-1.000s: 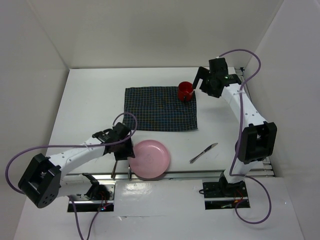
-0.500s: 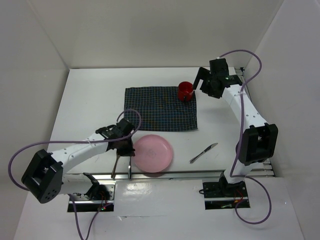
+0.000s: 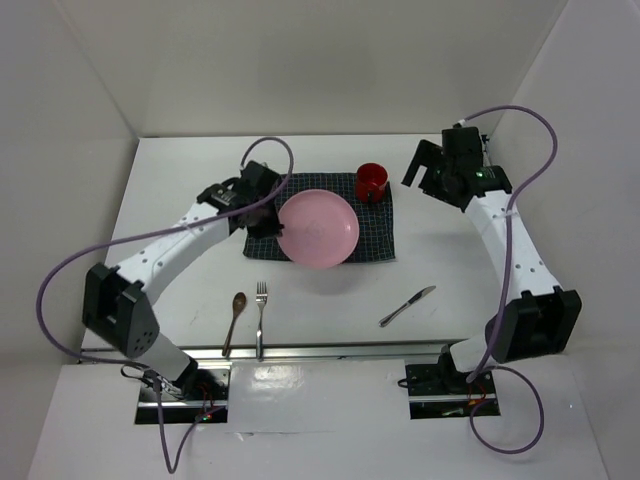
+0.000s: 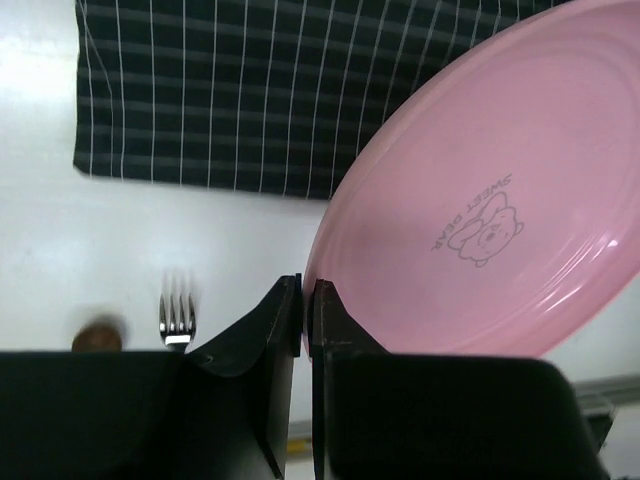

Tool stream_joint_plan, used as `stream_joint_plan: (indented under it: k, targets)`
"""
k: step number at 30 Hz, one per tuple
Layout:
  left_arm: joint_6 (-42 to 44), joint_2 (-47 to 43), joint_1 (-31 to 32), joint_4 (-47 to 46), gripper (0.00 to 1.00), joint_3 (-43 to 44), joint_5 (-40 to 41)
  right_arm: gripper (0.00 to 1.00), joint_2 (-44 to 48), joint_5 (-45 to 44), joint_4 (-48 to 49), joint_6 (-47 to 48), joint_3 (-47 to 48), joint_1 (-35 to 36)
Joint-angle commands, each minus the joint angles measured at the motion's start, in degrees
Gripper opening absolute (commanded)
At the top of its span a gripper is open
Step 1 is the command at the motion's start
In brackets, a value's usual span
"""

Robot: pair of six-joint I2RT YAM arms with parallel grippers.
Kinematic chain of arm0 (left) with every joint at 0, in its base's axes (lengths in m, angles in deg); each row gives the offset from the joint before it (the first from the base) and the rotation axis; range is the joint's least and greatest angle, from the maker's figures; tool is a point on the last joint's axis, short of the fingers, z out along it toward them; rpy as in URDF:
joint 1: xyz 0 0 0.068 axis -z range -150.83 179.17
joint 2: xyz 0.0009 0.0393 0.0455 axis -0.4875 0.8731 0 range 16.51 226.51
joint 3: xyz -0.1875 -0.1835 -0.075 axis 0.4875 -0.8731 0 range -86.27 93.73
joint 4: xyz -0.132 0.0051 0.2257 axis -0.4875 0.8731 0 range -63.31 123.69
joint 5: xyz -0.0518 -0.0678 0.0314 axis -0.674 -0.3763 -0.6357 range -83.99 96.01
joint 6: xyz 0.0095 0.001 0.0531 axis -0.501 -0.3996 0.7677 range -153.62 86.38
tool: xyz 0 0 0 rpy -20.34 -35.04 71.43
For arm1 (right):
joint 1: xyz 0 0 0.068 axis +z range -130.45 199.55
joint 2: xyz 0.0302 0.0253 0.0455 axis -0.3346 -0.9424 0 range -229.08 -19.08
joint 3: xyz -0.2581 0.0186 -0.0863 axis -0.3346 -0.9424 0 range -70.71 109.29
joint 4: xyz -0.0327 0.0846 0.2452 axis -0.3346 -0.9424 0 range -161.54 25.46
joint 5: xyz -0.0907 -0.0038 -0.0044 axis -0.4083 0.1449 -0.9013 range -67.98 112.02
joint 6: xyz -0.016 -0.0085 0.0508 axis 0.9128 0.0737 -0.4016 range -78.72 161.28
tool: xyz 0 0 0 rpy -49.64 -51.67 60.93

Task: Set the dinner table for one person

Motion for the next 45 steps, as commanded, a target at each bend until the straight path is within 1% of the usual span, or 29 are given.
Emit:
stream_joint_plan:
  k: [1,2,3,4,5,6,8,10,13,17,20,21,23,24,25,26,27,28,29,30,31,33,35,37,39,41,42,43,45]
  targets:
    - [2.5,9.6,-3.2,-0.2,0.0,8.0,0.0,0.99,5.5,-2.1,-3.3,1.9,-2.0,-1.5]
    - [3.1,11.9,-4.0,-0.2,0.0,12.4,-0.6,0.99,6.3,-2.1,-4.4,2.4,-2.9,-2.6]
    - [3.1,14.1,-4.6,-0.2,0.0,14.8,-0.6,0.99,7.2,-2.1,-4.9,2.4,-3.4,-2.6]
    - [3.1,16.2,-4.6,-0.2,0.0,16.8,0.7,0.99,8.1,-2.6,-4.9,2.9,-4.1,-3.4]
    - [3.9,20.4,-4.6,-0.2,0.0,19.0,2.1,0.99,9.8,-2.1,-5.5,3.4,-4.8,-3.4]
    - [3.9,22.4,-5.1,0.6,0.0,23.6,2.2,0.99,10.7,-2.1,-5.5,3.5,-6.0,-4.2]
    - [4.5,27.9,-6.7,0.6,0.0,28.4,-1.7,0.99,12.5,-1.3,-6.0,4.0,-6.5,-4.9]
    - [4.5,30.8,-7.2,0.6,0.0,30.7,-2.8,0.99,13.3,-1.3,-6.0,4.0,-7.8,-5.4]
    - [3.9,34.6,-7.2,0.0,0.0,32.1,-3.3,0.99,14.9,-1.3,-6.0,3.5,-8.3,-5.4]
    - [2.8,37.7,-8.4,-2.7,0.0,31.2,-6.9,0.99,15.5,-1.3,-6.5,3.5,-8.3,-5.4]
    - [2.2,38.9,-8.9,-2.2,0.0,30.7,-5.9,0.99,15.5,-1.3,-6.5,3.5,-8.3,-5.4]
    - [2.2,38.9,-8.9,-3.6,0.0,29.0,-5.9,0.99,15.5,-1.3,-6.5,4.0,-8.9,-5.4]
    - [2.2,38.9,-8.9,-4.2,0.01,28.4,-6.6,0.99,15.5,-1.3,-6.5,4.0,-9.0,-5.4]
    - [2.2,38.9,-8.9,-4.2,0.09,28.4,-6.6,0.99,15.5,-1.3,-6.5,4.0,-9.0,-5.4]
    - [2.7,38.9,-8.9,-3.5,0.19,28.4,-6.6,0.99,15.5,-1.3,-6.5,4.0,-9.0,-5.4]
    - [2.8,38.9,-8.9,-3.5,0.34,28.4,-6.6,0.99,15.5,-1.3,-6.5,4.0,-9.0,-5.4]
    - [3.4,38.9,-8.9,-3.5,0.41,28.4,-6.6,0.99,15.5,-1.3,-6.5,4.0,-9.0,-5.4]
    - [3.4,38.9,-8.9,-3.5,0.46,27.8,-7.3,0.99,15.5,-1.3,-6.5,4.0,-9.0,-5.4]
    - [3.4,38.9,-8.9,-3.5,0.55,27.8,-7.3,0.99,15.5,-0.6,-6.5,4.0,-9.0,-5.4]
    - [3.9,38.9,-8.9,-3.5,0.61,27.3,-7.3,0.99,15.5,-0.6,-6.5,4.0,-9.0,-5.4]
    - [3.9,37.7,-8.9,-2.8,0.67,27.3,-7.3,0.99,15.5,-0.6,-6.5,4.0,-9.0,-5.4]
    - [3.9,36.6,-8.9,-2.8,0.69,26.8,-6.0,0.99,15.5,0.5,-6.0,4.0,-9.0,-5.4]
    - [4.5,34.0,-8.9,-0.8,0.69,26.8,-4.9,0.99,15.5,1.0,-6.0,4.0,-10.0,-5.4]
    - [5.1,31.1,-8.9,0.8,0.68,25.7,-1.8,0.99,15.5,1.5,-5.5,4.0,-10.5,-5.4]
    - [5.1,24.2,-8.2,1.7,0.64,22.9,3.0,0.99,15.5,2.2,-4.9,4.0,-11.2,-5.4]
    - [5.1,18.7,-7.5,2.3,0.6,15.4,6.2,0.99,15.5,2.8,-4.9,4.0,-11.8,-5.4]
    - [4.4,12.9,-7.5,2.3,0.59,12.2,7.1,0.99,15.5,2.8,-4.3,4.0,-12.3,-5.4]
    - [3.9,10.0,-7.5,2.3,0.59,5.2,7.6,0.99,15.5,3.3,-4.3,4.0,-12.8,-5.4]
    - [2.5,4.6,-7.5,2.8,0.59,-1.2,7.1,0.99,14.9,4.1,-3.5,4.0,-12.8,-5.4]
